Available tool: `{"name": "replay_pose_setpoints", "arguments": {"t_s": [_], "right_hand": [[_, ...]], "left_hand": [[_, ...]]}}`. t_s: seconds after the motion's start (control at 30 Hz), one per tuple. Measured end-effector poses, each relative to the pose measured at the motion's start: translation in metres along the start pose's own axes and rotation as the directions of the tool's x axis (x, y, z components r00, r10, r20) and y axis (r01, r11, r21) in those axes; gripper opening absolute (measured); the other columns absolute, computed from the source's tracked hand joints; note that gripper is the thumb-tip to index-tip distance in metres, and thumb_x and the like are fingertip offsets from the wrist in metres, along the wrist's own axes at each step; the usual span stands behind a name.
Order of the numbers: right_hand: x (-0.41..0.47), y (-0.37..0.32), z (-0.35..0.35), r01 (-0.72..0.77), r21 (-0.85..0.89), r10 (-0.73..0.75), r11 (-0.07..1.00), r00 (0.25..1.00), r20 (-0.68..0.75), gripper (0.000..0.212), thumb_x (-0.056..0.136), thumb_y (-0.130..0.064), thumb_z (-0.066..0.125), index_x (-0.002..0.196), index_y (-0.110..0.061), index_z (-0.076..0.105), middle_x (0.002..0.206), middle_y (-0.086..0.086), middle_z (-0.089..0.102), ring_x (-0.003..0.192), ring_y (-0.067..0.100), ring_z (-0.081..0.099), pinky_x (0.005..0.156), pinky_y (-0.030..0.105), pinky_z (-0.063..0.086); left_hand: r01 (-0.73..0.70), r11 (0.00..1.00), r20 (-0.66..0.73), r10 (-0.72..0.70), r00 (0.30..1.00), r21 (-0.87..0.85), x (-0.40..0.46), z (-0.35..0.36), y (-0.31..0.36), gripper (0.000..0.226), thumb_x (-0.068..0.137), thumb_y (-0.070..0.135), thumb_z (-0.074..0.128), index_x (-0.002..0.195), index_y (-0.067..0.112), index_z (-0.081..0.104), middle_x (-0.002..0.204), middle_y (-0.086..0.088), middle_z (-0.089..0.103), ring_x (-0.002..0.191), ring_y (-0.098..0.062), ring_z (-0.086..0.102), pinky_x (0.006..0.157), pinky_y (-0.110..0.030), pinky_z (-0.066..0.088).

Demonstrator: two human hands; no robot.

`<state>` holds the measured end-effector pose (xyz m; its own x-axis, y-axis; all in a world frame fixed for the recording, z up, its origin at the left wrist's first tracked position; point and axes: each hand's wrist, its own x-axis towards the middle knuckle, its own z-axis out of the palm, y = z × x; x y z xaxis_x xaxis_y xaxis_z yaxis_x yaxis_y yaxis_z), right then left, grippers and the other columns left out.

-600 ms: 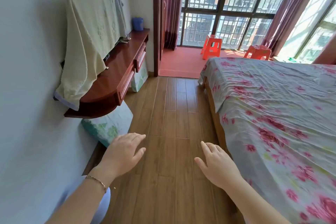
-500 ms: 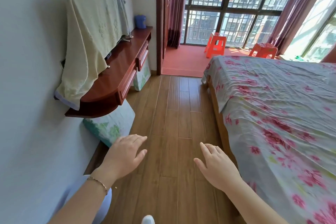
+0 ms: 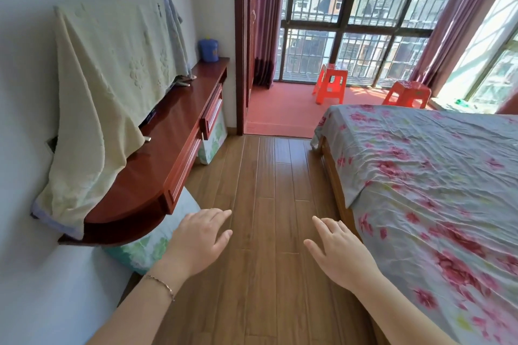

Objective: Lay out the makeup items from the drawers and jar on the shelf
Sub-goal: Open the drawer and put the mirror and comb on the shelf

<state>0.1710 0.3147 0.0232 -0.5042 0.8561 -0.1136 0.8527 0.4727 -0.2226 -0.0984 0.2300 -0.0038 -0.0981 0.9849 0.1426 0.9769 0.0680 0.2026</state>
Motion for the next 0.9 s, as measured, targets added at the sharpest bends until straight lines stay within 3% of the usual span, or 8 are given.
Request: {"name": "replay_pose_setpoints", "arguments": {"t_s": [0.17,0.37,0.53,0.67,0.9], "right_hand": [[0.074,-0.003,-0.017,-0.033,0.019,0.034,0.999,0.999,-0.017,0.058,0.097,-0.048,0.028,0.147,-0.023,0.014,0.153,-0.005,0.023,0.143,0.019,0.013,0.114,0.029,0.015],[0.133,0.006,-0.024,-0.042,0.015,0.042,0.999,0.999,-0.018,0.058,0.097,-0.046,0.029,0.147,-0.020,0.015,0.152,-0.003,0.025,0.142,0.018,0.016,0.114,0.027,0.012],[0.190,0.026,-0.021,-0.021,0.010,0.021,1.000,1.000,-0.002,0.058,0.097,-0.046,0.029,0.147,-0.020,0.017,0.152,-0.003,0.026,0.142,0.019,0.016,0.115,0.029,0.010],[0.249,0.051,-0.024,0.009,-0.002,-0.009,1.000,1.000,0.002,0.058,0.096,-0.047,0.030,0.147,-0.021,0.018,0.151,-0.003,0.027,0.142,0.019,0.017,0.115,0.030,0.010],[0.381,0.093,-0.049,0.139,-0.027,-0.139,0.990,0.990,-0.007,0.057,0.096,-0.047,0.029,0.147,-0.022,0.018,0.151,-0.004,0.027,0.142,0.017,0.016,0.115,0.029,0.005]], "left_hand": [[-0.018,1.000,-0.020,0.019,1.000,0.017,0.073,-0.007,-0.035,0.066,0.082,0.053,0.016,0.130,0.023,0.051,0.125,0.011,0.057,0.119,-0.009,0.049,0.103,-0.033,0.032],[-0.028,0.999,0.019,0.028,0.999,-0.027,0.131,0.007,-0.052,0.068,0.077,0.056,0.011,0.117,0.026,0.056,0.121,0.016,0.056,0.117,-0.004,0.048,0.101,-0.027,0.030],[-0.015,0.999,0.041,0.017,0.999,-0.033,0.180,0.026,-0.064,0.065,0.080,0.055,0.015,0.119,0.025,0.057,0.122,0.013,0.057,0.118,-0.006,0.049,0.101,-0.031,0.033],[0.024,1.000,0.058,-0.023,0.998,-0.021,0.231,0.042,-0.072,0.047,0.089,0.047,0.032,0.123,0.024,0.055,0.125,0.010,0.057,0.120,-0.008,0.047,0.103,-0.032,0.032],[0.148,0.989,0.009,-0.148,0.989,0.013,0.337,0.049,-0.086,0.072,0.079,0.056,0.010,0.129,0.024,0.051,0.130,0.010,0.053,0.125,-0.007,0.043,0.106,-0.030,0.027]]}}
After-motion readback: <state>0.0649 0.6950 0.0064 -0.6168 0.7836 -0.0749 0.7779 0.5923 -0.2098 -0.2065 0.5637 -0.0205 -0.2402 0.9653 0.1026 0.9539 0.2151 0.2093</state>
